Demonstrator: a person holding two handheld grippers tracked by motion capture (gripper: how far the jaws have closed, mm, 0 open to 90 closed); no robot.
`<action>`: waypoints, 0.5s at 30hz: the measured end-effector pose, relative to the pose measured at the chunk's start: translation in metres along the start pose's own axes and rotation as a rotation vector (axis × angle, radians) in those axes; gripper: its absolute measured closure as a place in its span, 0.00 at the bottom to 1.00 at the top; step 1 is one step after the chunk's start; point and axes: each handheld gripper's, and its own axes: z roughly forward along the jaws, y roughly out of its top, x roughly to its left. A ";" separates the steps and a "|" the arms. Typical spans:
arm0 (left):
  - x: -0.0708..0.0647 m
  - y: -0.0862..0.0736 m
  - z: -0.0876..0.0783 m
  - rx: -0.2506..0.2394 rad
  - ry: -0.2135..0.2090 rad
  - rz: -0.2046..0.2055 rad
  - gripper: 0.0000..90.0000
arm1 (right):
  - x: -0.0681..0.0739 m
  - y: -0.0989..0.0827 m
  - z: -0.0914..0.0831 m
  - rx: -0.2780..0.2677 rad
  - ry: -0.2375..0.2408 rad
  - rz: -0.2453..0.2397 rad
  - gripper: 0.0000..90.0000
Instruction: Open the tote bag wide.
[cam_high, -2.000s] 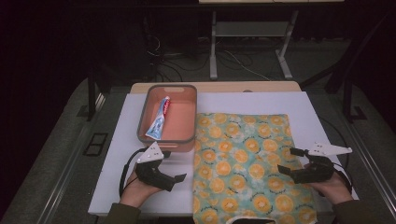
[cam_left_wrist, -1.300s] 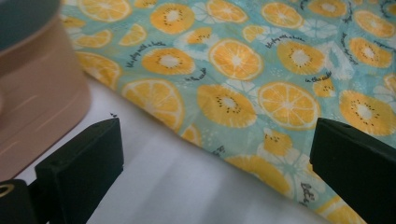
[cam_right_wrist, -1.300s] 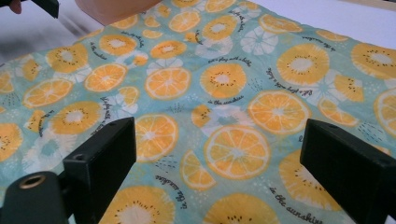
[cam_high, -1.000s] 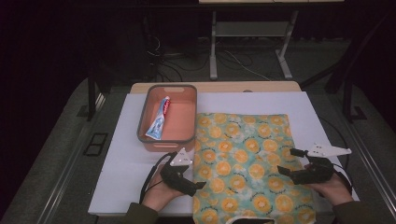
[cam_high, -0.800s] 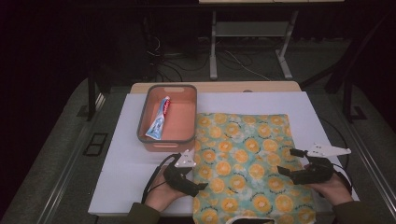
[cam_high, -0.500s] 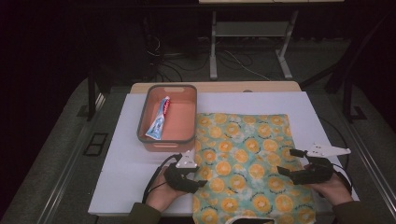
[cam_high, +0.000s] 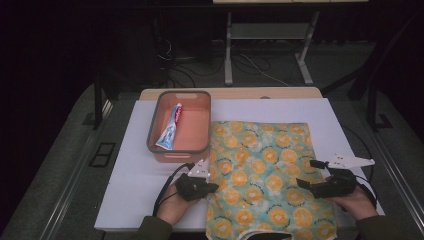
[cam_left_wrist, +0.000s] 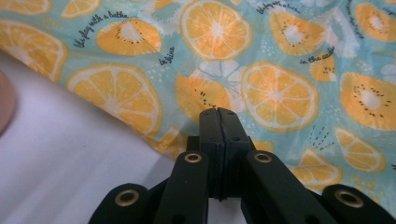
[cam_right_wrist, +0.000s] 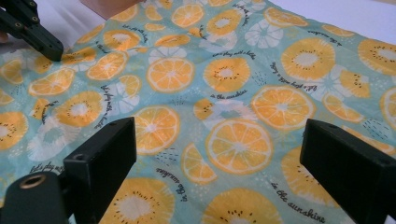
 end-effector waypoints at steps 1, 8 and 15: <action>0.001 0.002 0.001 -0.001 0.008 0.003 0.99 | 0.000 0.000 0.000 0.001 0.000 0.002 0.12; 0.015 0.024 0.014 -0.033 0.063 0.011 0.99 | 0.000 0.000 0.000 -0.001 0.000 0.000 0.12; 0.025 0.037 0.031 -0.033 0.094 0.002 0.99 | 0.000 0.000 -0.001 -0.002 -0.001 0.004 0.12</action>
